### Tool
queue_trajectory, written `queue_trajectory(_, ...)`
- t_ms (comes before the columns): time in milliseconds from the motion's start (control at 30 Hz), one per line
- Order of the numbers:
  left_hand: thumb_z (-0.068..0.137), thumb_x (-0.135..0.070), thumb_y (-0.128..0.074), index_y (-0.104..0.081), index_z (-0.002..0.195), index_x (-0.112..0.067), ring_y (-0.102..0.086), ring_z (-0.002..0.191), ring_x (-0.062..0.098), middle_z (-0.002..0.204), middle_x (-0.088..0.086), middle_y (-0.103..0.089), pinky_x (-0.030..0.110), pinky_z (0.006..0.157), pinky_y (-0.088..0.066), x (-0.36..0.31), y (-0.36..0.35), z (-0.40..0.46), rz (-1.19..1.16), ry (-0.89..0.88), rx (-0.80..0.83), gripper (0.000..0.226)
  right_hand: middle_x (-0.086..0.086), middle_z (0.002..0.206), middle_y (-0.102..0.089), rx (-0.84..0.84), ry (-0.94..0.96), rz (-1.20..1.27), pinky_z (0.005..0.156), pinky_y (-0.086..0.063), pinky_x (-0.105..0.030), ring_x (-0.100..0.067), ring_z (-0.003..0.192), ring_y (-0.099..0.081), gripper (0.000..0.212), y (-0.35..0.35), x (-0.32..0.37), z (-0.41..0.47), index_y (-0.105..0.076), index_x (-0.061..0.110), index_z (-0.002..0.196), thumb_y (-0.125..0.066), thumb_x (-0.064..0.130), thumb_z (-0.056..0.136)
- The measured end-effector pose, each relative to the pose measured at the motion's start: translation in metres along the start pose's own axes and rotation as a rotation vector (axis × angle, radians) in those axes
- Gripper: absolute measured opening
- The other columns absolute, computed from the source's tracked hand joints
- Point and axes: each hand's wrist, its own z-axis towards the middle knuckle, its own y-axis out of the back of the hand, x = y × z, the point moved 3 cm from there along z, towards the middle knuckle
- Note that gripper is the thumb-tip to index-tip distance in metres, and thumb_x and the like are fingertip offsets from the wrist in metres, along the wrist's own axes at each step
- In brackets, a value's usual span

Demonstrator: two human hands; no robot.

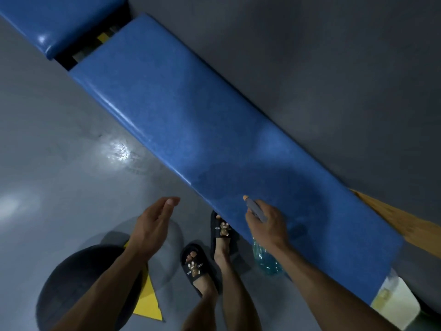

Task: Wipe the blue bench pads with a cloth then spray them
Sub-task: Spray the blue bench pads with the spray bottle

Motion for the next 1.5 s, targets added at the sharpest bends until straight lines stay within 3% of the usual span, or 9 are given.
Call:
queue_trajectory(167, 0.084, -0.077, -0.034, -0.064, 0.102, -0.054, -0.064, 0.111, 0.011, 0.118, -0.014, -0.07, 0.047, 0.097, -0.052, -0.024, -0.004, 0.026, 0.023, 0.006, 0.032, 0.042, 0.0, 0.059, -0.057, -0.162, -0.026, 0.038, 0.057, -0.048, -0.031, -0.009, 0.054, -0.054, 0.018, 0.05, -0.002, 0.061, -0.057, 0.015, 0.073, -0.067, 0.018, 0.088)
queue_trajectory(333, 0.085, -0.077, -0.034, -0.064, 0.105, -0.051, -0.063, 0.114, 0.014, 0.122, -0.012, -0.069, 0.049, 0.098, -0.052, -0.047, -0.015, 0.054, 0.025, 0.004, 0.044, 0.044, -0.006, 0.061, -0.061, -0.247, -0.084, 0.1, 0.059, -0.054, -0.047, -0.032, 0.06, -0.06, 0.018, 0.095, -0.005, 0.124, -0.057, 0.019, 0.074, -0.06, 0.033, 0.084)
queue_trajectory(500, 0.082, -0.084, -0.032, -0.064, 0.104, -0.054, -0.063, 0.116, 0.015, 0.122, -0.013, -0.069, 0.051, 0.098, -0.051, -0.064, -0.02, 0.08, 0.038, 0.0, 0.049, 0.049, -0.007, 0.059, -0.059, -0.179, -0.066, 0.034, 0.053, -0.052, -0.041, -0.028, 0.056, -0.059, 0.023, 0.097, 0.005, 0.139, -0.053, 0.016, 0.069, -0.056, 0.034, 0.083)
queue_trajectory(667, 0.08, -0.086, -0.033, -0.064, 0.1, -0.059, -0.064, 0.114, 0.012, 0.119, -0.016, -0.07, 0.05, 0.099, -0.051, -0.073, -0.01, 0.092, 0.016, 0.038, 0.009, 0.046, 0.003, 0.067, -0.061, 0.104, 0.131, -0.022, 0.057, -0.05, -0.035, -0.014, 0.059, -0.059, 0.012, 0.044, 0.025, 0.108, -0.061, 0.025, 0.09, -0.059, 0.036, 0.087)
queue_trajectory(867, 0.078, -0.09, -0.033, -0.065, 0.101, -0.053, -0.065, 0.11, 0.012, 0.115, -0.016, -0.071, 0.048, 0.096, -0.052, -0.065, 0.02, 0.096, 0.04, 0.07, -0.049, 0.054, 0.011, 0.061, -0.049, 0.254, 0.266, 0.04, 0.054, -0.044, -0.036, -0.009, 0.057, -0.05, 0.015, -0.017, 0.061, 0.08, -0.048, 0.029, 0.075, -0.058, 0.031, 0.086)
queue_trajectory(967, 0.077, -0.087, -0.034, -0.066, 0.102, -0.048, -0.065, 0.109, 0.015, 0.114, -0.012, -0.071, 0.049, 0.096, -0.052, -0.058, 0.033, 0.1, 0.027, 0.102, -0.044, 0.056, 0.011, 0.055, -0.044, 0.179, 0.186, 0.074, 0.052, -0.041, -0.036, -0.009, 0.053, -0.044, 0.021, -0.03, 0.07, 0.087, -0.042, 0.035, 0.063, -0.053, 0.031, 0.081)
queue_trajectory(1100, 0.08, -0.081, -0.038, -0.064, 0.106, -0.049, -0.065, 0.108, 0.014, 0.111, -0.015, -0.071, 0.049, 0.093, -0.054, -0.048, 0.047, 0.108, 0.011, 0.133, -0.037, 0.049, 0.003, 0.063, -0.059, 0.1, 0.044, 0.146, 0.057, -0.051, -0.041, -0.017, 0.058, -0.057, 0.014, -0.022, 0.071, 0.114, -0.055, 0.025, 0.073, -0.054, 0.036, 0.083)
queue_trajectory(1200, 0.08, -0.08, -0.038, -0.065, 0.104, -0.049, -0.065, 0.107, 0.013, 0.11, -0.016, -0.071, 0.047, 0.094, -0.053, -0.05, 0.058, 0.117, 0.026, 0.123, -0.017, 0.049, 0.007, 0.061, -0.061, -0.011, 0.008, 0.135, 0.056, -0.05, -0.031, -0.009, 0.056, -0.057, 0.019, 0.002, 0.078, 0.146, -0.057, 0.032, 0.072, -0.064, 0.027, 0.089)
queue_trajectory(1500, 0.081, -0.08, -0.032, -0.066, 0.117, -0.037, -0.062, 0.115, 0.015, 0.121, -0.012, -0.068, 0.046, 0.1, -0.05, -0.054, 0.101, 0.143, 0.055, 0.074, 0.066, 0.065, -0.004, 0.061, -0.064, -0.149, -0.113, 0.024, 0.053, -0.05, -0.037, -0.026, 0.058, -0.061, 0.027, 0.024, 0.121, 0.199, -0.058, 0.013, 0.067, -0.052, 0.037, 0.079)
